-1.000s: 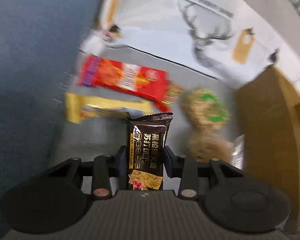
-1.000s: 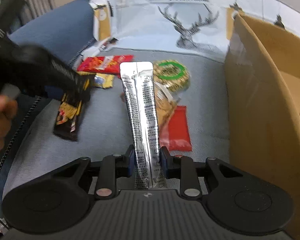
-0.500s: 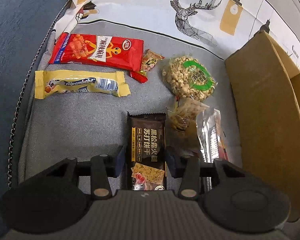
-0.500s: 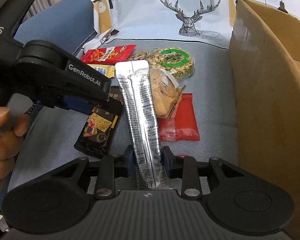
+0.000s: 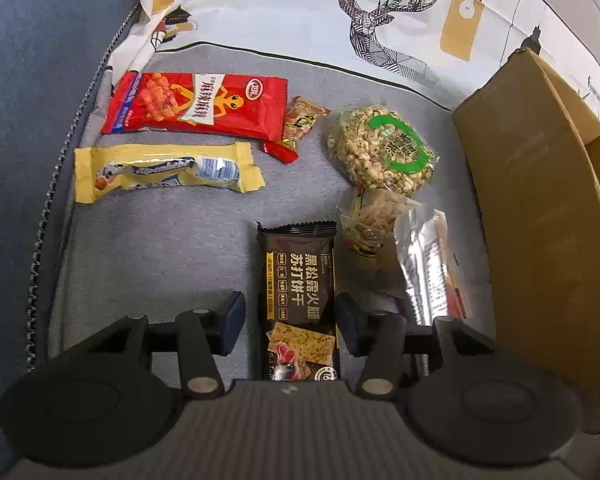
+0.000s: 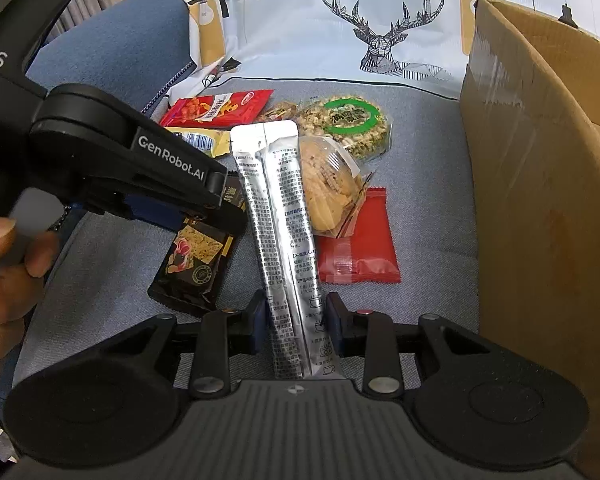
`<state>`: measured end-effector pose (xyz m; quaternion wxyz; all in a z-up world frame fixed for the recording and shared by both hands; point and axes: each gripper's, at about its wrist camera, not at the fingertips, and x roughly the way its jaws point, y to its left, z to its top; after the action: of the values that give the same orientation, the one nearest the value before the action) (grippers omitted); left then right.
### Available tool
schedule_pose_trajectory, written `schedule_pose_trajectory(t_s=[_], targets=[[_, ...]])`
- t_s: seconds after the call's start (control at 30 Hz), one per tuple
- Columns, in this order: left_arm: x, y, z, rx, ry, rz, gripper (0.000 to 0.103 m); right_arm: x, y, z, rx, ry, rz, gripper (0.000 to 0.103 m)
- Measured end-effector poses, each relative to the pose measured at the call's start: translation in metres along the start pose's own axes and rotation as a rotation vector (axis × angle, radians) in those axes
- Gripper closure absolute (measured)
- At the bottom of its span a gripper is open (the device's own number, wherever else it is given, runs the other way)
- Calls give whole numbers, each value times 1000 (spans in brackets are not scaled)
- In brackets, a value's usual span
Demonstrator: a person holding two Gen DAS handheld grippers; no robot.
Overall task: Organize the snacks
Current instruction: 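Grasp the dark biscuit pack with the left tool while the right tool grasps the silver stick pack, then carry the biscuit pack with the left tool while the right tool carries the silver pack over the box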
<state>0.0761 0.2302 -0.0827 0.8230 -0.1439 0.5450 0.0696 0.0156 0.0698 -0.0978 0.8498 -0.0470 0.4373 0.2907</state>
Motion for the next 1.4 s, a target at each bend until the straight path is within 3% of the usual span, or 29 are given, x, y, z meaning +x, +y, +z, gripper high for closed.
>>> schedule_pose_trajectory(t_s=[0.3, 0.4, 0.57, 0.8, 0.9, 1.1, 1.4], targets=[[5, -11, -4, 66, 2, 48, 46, 0, 0, -1, -5, -9, -3, 69], [5, -13, -5, 82, -5, 64, 59, -1, 1, -1, -13, -16, -15, 71], [-2, -7, -1, 45, -36, 65, 61, -10, 1, 2, -9, -56, -16, 77], [-33, -2, 9, -50, -207, 1, 61, -55, 2, 19, -6, -214, 14, 78], [-46, -10, 11, -44, -285, 24, 61, -79, 0, 26, -2, -294, 36, 78], [-63, -21, 16, -83, -385, -19, 61, -110, -14, 33, -23, -436, 33, 78], [-79, -63, 17, -53, -489, -104, 61, -124, -53, 40, 35, -488, -23, 78]])
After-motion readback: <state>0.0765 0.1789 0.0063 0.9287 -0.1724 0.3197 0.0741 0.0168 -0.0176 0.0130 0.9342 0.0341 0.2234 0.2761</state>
